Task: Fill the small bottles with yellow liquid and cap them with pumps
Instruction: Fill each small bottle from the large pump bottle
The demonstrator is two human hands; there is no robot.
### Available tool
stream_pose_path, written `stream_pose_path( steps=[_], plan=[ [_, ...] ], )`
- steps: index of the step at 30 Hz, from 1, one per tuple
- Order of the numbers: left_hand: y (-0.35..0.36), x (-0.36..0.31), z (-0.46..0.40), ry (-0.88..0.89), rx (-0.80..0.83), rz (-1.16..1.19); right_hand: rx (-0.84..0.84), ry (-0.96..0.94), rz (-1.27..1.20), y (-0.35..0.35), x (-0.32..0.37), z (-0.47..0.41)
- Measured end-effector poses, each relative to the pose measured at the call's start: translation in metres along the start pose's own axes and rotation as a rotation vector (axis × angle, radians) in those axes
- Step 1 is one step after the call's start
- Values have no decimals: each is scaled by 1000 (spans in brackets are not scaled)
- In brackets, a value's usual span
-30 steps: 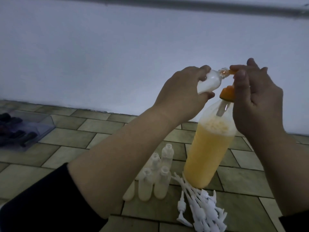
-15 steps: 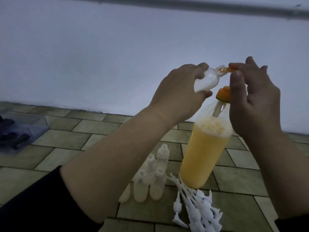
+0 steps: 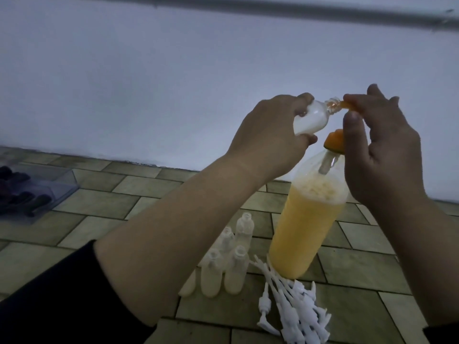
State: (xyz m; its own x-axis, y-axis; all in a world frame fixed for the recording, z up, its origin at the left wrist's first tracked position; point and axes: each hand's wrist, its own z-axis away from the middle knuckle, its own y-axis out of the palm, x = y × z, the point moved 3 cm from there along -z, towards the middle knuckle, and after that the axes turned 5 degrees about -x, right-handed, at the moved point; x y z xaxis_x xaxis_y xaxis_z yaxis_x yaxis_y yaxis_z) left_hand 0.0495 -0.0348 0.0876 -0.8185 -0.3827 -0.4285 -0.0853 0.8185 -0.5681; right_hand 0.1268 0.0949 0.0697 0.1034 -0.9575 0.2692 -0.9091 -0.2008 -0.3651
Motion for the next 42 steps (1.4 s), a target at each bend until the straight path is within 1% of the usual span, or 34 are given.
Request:
stream_pose_path(
  steps=[2, 6, 10, 13, 17, 21, 24, 27, 30, 36, 38, 42],
  plan=[
    [0, -2, 0, 3, -6, 7, -18, 1, -4, 0, 1, 0],
    [9, -2, 7, -7, 12, 38, -47, 69, -4, 7, -6, 12],
    [11, -1, 9, -29, 38, 44, -3, 75, -6, 6, -6, 15],
    [6, -3, 6, -33, 23, 34, 39, 64, 12, 1, -5, 8],
    [2, -5, 2, -20, -12, 30, -16, 67, -24, -2, -4, 1],
    [10, -5, 8, -14, -3, 7, -98, 94, -54, 6, -7, 12],
    [11, -2, 9, -28, 12, 10, -61, 115, -78, 10, -7, 13],
    [5, -1, 5, -27, 11, 14, -24, 92, -76, 6, -3, 6],
    [2, -3, 1, -1, 4, 10, -70, 80, -95, 3, -2, 2],
    [11, -1, 9, 2, -14, -2, -152, 128, -114, 17, -8, 14],
    [13, 1, 11, -5, -1, -3, -134, 143, -126, 19, -8, 16],
    [6, 3, 6, -12, -11, -4, -82, 106, -113, 12, 0, 8]
  ],
)
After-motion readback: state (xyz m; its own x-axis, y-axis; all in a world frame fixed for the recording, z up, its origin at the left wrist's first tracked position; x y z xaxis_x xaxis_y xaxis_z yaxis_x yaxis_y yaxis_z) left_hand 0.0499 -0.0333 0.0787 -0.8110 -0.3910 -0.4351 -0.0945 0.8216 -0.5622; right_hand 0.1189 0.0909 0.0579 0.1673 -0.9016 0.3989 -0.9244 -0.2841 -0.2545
